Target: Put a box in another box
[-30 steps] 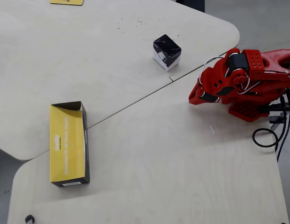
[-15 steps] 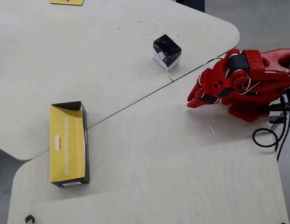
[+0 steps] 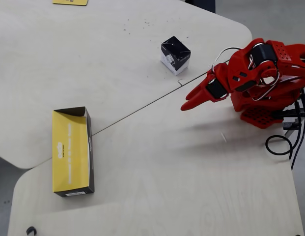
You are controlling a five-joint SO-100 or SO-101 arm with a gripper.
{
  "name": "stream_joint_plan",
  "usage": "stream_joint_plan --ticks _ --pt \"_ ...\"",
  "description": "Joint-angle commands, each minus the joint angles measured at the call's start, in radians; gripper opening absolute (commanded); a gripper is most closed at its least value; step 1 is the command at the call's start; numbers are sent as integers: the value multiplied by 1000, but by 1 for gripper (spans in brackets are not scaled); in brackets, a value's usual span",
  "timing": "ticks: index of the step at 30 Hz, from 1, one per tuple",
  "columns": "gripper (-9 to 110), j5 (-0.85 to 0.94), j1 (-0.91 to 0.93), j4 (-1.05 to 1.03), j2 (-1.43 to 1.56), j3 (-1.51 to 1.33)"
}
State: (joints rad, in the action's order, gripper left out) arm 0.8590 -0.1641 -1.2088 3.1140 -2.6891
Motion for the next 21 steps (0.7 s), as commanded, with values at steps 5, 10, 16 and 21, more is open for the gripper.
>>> stream_joint_plan --ticks 5,10,16,21 --pt "29 6 216 3 -641 592" --pt "32 218 383 38 -885 792" --pt "38 451 528 49 -1026 879" --pt "43 615 623 32 -1054 862"
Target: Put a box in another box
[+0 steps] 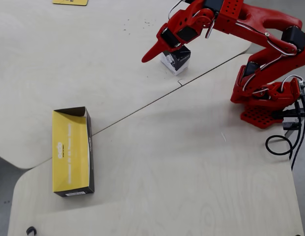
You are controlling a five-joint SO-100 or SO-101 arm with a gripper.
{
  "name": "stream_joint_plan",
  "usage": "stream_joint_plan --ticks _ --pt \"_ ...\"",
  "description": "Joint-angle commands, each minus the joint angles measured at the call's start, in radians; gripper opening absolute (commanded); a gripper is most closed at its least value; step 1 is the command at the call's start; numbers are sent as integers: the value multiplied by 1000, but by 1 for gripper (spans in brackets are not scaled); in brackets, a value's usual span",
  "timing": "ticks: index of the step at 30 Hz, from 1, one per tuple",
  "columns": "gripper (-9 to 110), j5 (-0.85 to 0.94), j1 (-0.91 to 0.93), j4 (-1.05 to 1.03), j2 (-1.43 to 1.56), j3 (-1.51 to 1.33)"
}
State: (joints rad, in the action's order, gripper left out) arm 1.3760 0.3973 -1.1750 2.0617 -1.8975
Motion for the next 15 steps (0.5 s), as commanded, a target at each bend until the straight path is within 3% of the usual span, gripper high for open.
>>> stream_joint_plan --ticks 1,15 --pt "43 126 80 -2 -9 69" --pt "44 290 295 235 -40 -126"
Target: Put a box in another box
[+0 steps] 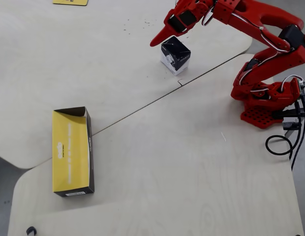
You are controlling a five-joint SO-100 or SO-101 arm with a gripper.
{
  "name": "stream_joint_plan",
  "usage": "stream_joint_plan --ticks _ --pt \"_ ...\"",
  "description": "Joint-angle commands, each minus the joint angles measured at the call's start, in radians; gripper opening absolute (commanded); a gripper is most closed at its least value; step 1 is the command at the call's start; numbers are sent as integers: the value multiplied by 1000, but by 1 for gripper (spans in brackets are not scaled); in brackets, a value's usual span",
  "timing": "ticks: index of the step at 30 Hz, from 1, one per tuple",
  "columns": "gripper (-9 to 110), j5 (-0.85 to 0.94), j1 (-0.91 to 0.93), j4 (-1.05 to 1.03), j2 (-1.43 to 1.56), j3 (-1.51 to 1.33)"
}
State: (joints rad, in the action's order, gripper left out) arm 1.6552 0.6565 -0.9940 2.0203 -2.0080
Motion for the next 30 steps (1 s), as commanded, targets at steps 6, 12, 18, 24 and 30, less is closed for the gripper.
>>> stream_joint_plan --ticks 6,12,18,24,30 --pt "44 23 86 87 -20 -78" --pt "44 40 117 115 -20 -121" --pt "46 40 120 132 -17 -163" --pt "47 38 117 170 -8 -215" --pt "47 32 110 222 -6 -282"
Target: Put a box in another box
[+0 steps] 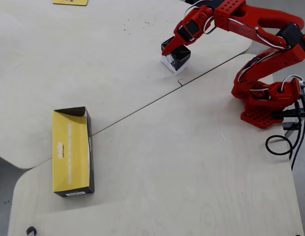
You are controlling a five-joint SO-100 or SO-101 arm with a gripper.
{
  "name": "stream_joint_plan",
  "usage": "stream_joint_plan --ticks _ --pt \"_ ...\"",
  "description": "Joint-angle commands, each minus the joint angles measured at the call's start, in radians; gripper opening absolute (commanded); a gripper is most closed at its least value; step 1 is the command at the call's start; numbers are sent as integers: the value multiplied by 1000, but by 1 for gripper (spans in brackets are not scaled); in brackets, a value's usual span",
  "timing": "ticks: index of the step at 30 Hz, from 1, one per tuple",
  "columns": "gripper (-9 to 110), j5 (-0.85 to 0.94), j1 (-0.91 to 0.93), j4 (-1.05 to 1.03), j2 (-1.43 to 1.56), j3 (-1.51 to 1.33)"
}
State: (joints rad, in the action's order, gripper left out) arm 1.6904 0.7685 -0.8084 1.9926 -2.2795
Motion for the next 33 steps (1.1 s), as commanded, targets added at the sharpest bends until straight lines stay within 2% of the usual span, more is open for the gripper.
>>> stream_joint_plan --ticks 1,8,16,22,29,33 --pt "47 -3 -2 52 18 -25" --pt "45 -6 0 137 -29 -91" --pt "37 -25 -12 213 -75 -103" --pt "24 -29 -14 202 -60 -92" --pt "16 -52 -21 179 -35 -75" --pt "14 -149 -61 89 12 6"
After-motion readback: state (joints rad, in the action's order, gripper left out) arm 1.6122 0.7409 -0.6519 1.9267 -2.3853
